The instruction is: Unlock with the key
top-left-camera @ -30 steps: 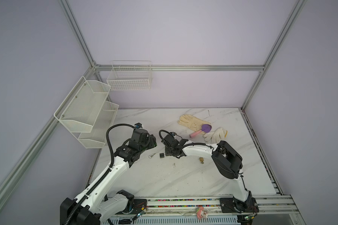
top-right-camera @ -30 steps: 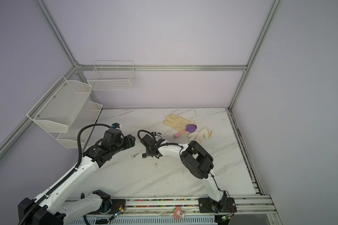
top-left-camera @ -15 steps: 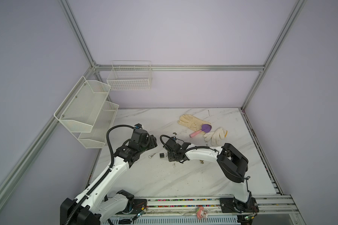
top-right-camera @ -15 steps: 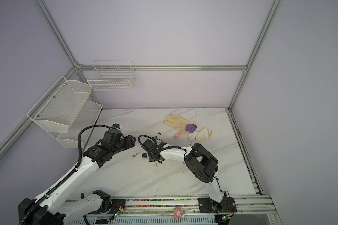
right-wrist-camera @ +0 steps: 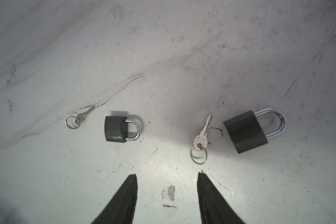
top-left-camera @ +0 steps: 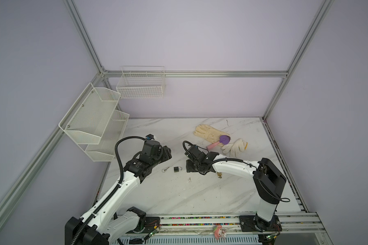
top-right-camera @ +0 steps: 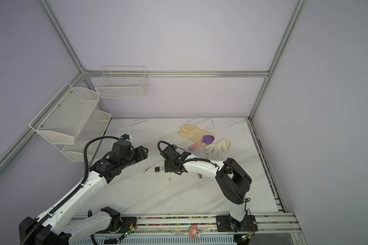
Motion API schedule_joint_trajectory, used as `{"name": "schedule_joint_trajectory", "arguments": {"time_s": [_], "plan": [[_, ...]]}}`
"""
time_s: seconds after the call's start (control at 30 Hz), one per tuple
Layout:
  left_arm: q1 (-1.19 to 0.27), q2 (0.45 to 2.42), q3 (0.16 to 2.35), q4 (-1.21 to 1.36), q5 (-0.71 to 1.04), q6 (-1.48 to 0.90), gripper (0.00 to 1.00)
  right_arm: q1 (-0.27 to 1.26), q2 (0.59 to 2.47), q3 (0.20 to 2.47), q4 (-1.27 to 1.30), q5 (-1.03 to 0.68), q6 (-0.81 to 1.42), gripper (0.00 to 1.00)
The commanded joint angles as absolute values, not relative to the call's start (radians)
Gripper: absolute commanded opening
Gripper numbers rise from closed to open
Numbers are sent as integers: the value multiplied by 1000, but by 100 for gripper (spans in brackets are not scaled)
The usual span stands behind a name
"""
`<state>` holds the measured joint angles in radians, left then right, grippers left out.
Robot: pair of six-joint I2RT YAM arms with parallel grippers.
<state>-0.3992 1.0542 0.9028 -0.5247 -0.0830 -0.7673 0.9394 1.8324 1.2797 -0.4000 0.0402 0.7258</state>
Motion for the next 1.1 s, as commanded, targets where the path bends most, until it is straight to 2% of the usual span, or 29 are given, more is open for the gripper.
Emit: {"name": "schedule_joint_trajectory", "arguments": {"time_s": [0.0,0.33,0.67,0.87,1.07], "plan": [[-391,1053,880,-479,-62,-756,66,936,1863,1253,-386,23,823,53],[-390,1090,899,-483,-31,-724,66,912,1887,1209,-343,44,892,51],[-388,1098,902,-477,-25,-723,66,897,1912,1209,-323,51,872,38],[-388,1103,902,-476,-16,-727,66,897,1928,1191,-306,44,868,37],[-388,1121,906,-475,-6,-733,66,897,1954,1187,-289,39,858,31]]}}
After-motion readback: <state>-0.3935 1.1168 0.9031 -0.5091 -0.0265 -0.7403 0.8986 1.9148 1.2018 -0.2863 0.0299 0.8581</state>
